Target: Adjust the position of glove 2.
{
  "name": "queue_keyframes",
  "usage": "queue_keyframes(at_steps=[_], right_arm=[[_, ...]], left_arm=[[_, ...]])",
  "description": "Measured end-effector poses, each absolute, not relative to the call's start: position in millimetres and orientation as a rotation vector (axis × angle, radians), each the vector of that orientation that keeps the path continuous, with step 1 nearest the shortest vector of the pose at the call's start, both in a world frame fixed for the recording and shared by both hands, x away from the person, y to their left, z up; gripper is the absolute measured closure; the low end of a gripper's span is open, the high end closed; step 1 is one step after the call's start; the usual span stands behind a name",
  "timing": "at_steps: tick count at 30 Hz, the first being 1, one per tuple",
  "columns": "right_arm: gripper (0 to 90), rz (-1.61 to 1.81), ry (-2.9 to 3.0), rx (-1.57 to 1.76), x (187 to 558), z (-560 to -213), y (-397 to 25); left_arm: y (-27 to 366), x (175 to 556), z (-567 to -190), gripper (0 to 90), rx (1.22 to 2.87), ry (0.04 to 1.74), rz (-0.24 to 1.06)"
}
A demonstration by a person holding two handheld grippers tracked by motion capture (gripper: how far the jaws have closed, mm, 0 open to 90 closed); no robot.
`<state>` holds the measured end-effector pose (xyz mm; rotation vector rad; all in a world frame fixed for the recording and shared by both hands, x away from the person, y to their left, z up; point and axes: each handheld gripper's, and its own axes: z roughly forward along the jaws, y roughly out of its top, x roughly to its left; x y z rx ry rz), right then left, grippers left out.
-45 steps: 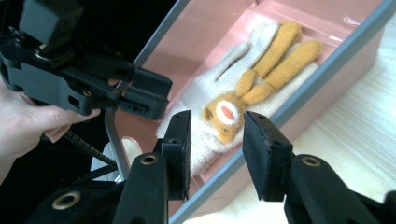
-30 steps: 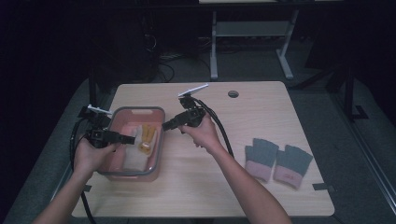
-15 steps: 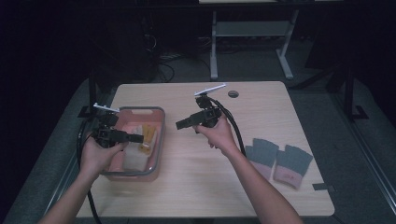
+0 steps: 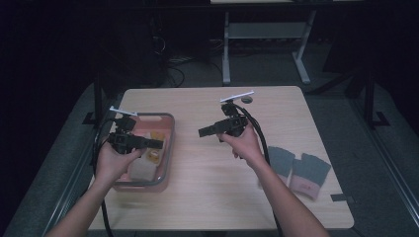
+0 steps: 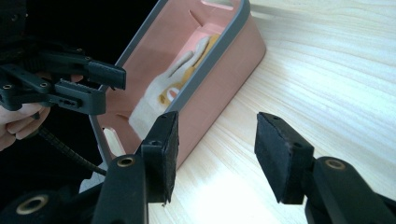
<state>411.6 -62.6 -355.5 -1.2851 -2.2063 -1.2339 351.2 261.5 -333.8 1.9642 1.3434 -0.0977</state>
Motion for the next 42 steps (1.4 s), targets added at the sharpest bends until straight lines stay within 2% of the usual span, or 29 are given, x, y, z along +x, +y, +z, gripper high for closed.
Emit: queue_keyframes(at_steps=[26, 42], right_arm=[[44.0, -1.255, -2.203, -1.413, 389, -361, -129], [42.1, -1.234, -2.22, -1.516, 372, -373, -173]], left_arm=[[201, 352, -336, 33.8, 2.011, 1.18, -0.151], [160, 348, -341, 31.6, 2.044, 1.076, -0.196]])
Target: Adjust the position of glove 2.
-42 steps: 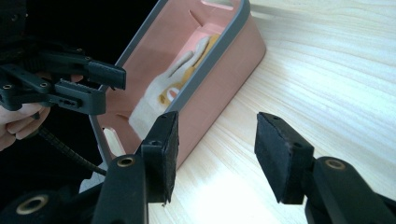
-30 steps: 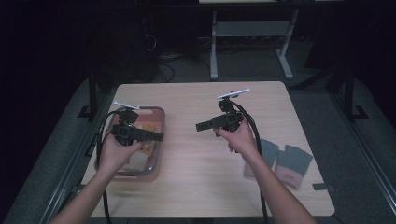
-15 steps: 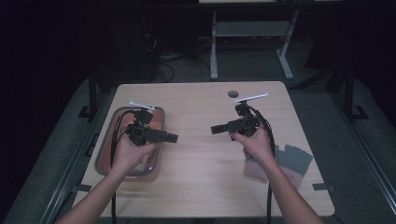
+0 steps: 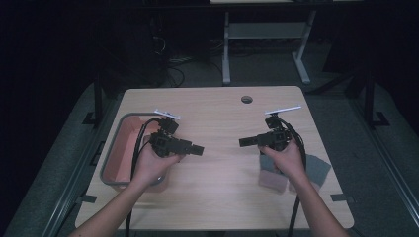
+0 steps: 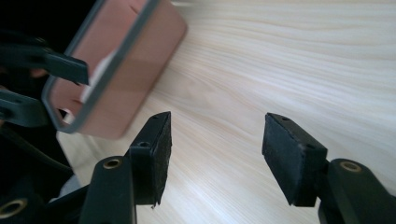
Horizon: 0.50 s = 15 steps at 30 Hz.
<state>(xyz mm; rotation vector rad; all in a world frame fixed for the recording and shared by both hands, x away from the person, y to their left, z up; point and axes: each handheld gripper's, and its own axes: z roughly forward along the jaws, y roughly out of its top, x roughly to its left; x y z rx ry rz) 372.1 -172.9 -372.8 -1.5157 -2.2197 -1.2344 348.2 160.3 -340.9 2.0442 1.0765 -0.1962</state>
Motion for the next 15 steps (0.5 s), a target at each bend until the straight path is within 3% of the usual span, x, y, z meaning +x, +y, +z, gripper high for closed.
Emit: queue_keyframes(at_steps=[15], right_arm=[[42.1, -1.188, -2.271, -1.624, 353, -378, -208]], left_arm=[[132, 345, -347, 30.6, 2.062, 1.011, -0.209]])
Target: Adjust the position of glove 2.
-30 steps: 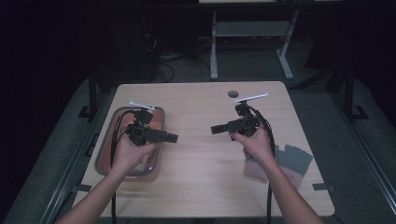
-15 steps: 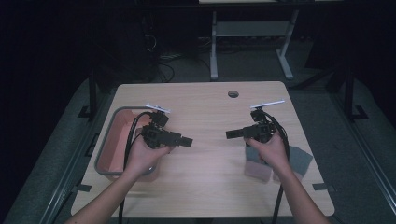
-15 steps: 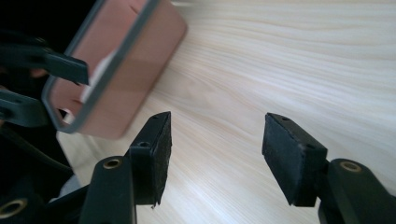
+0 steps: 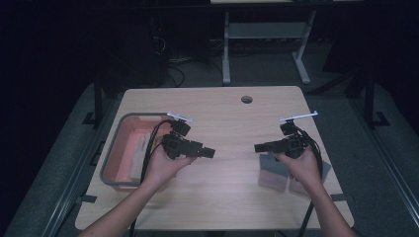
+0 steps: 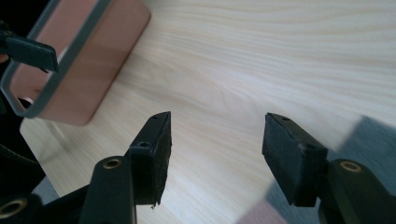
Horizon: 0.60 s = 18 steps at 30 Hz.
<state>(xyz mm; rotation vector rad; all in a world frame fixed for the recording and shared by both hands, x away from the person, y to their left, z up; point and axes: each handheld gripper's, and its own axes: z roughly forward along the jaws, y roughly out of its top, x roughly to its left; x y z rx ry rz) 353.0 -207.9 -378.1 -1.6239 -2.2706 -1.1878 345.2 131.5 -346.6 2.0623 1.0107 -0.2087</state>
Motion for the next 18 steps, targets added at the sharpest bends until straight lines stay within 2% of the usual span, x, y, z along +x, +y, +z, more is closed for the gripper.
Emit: queue_keyframes(at_steps=[9, 18], right_arm=[[43.0, -1.174, -2.283, -1.702, 334, -384, -241], [48.4, -1.107, -2.378, -1.788, 313, -392, -267]], left_arm=[[107, 340, -352, 29.9, 2.062, 0.976, -0.221], [83, 330, -357, 29.5, 2.07, 0.938, -0.222]])
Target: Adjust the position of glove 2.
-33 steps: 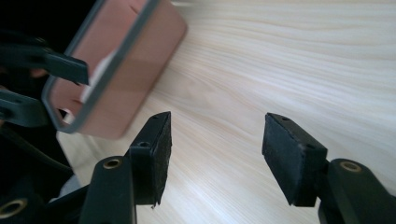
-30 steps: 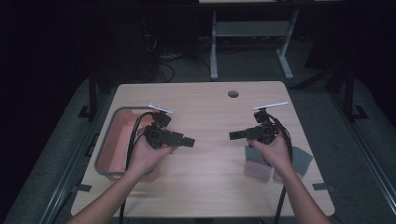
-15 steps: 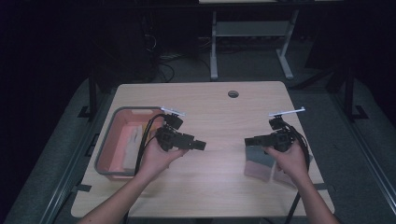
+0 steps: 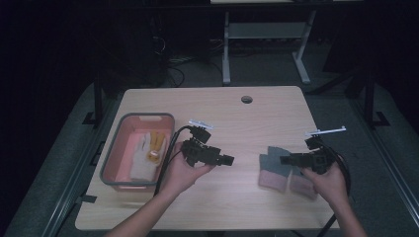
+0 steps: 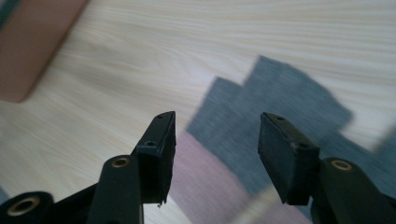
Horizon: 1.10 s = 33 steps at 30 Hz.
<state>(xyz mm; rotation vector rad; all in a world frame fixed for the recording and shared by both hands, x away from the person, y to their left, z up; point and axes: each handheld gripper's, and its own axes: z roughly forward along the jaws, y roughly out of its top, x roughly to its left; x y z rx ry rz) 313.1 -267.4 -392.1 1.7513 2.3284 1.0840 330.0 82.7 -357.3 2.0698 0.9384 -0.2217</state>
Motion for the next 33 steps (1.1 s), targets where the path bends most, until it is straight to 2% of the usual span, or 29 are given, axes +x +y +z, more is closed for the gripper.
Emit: queue_keyframes(at_steps=[8, 14, 18, 21, 24, 27, 28, 33], right_arm=[[57.4, 0.948, 2.274, 1.834, 302, -408, -299], [57.5, 0.817, 2.264, 1.879, 299, -426, -319], [57.7, 0.678, 2.312, 1.855, 300, -443, -316], [62.1, 0.667, 2.303, 1.812, 299, -446, -312], [72.1, 0.606, 2.299, 1.783, 300, -446, -309], [76.3, 0.586, 2.291, 1.795, 301, -445, -307], [81.3, 0.585, 2.283, 1.797, 301, -445, -307], [86.1, 0.636, 2.269, 1.835, 301, -445, -313]], left_arm=[[63, 329, -366, 29.1, 2.079, 0.918, -0.241], [49, 333, -375, 29.1, 2.097, 0.915, -0.257], [40, 334, -380, 29.2, 2.1, 0.906, -0.257], [36, 335, -383, 29.2, 2.087, 0.907, -0.257], [33, 334, -385, 29.2, 2.088, 0.904, -0.266], [31, 333, -386, 29.3, 2.076, 0.901, -0.272], [29, 331, -387, 29.3, 2.069, 0.893, -0.271], [26, 329, -390, 29.4, 2.089, 0.881, -0.265]])
